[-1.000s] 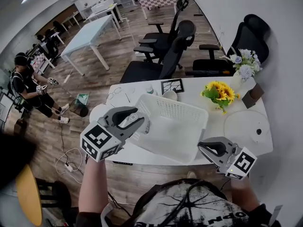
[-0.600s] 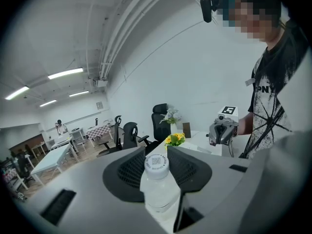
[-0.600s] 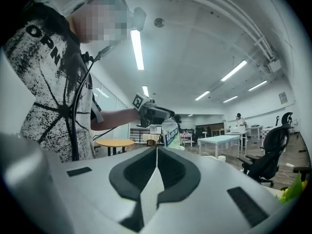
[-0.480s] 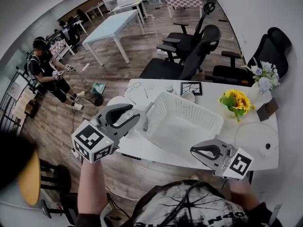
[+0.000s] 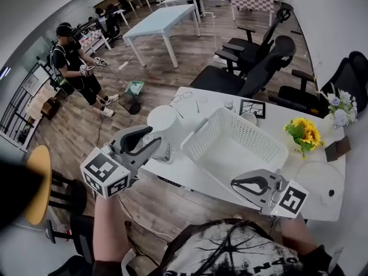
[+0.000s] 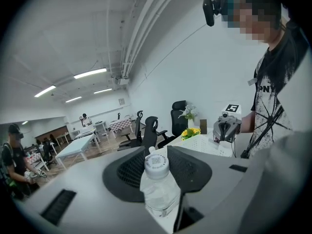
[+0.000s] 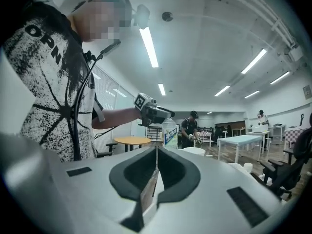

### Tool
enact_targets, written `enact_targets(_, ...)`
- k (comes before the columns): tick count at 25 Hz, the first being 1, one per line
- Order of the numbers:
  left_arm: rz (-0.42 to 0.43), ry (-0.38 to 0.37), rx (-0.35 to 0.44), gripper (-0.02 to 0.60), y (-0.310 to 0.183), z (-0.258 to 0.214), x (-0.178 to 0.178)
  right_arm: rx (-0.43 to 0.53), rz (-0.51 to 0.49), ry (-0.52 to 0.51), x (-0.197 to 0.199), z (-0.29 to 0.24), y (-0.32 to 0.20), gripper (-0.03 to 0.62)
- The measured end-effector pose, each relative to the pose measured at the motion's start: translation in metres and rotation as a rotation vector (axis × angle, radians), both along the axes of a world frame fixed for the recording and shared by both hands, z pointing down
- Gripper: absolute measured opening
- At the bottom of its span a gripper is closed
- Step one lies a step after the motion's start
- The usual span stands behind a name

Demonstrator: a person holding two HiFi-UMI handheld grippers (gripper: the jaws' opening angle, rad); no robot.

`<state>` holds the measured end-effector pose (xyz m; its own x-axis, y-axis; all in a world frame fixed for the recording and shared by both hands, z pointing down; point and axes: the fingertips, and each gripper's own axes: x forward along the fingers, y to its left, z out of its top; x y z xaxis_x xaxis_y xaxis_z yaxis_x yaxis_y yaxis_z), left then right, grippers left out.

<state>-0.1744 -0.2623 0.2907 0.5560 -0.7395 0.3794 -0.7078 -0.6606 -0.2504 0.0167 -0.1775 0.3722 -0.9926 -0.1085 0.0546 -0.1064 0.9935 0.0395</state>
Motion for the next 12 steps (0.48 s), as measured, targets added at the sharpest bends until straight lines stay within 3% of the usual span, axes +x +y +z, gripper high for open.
enact_targets(12, -0.05, 0.016, -0.103, 0.147, 0.004, 0.066, -0.038, -0.03, -0.021, 0.065, -0.028, 0.02, 0.014, 0.025)
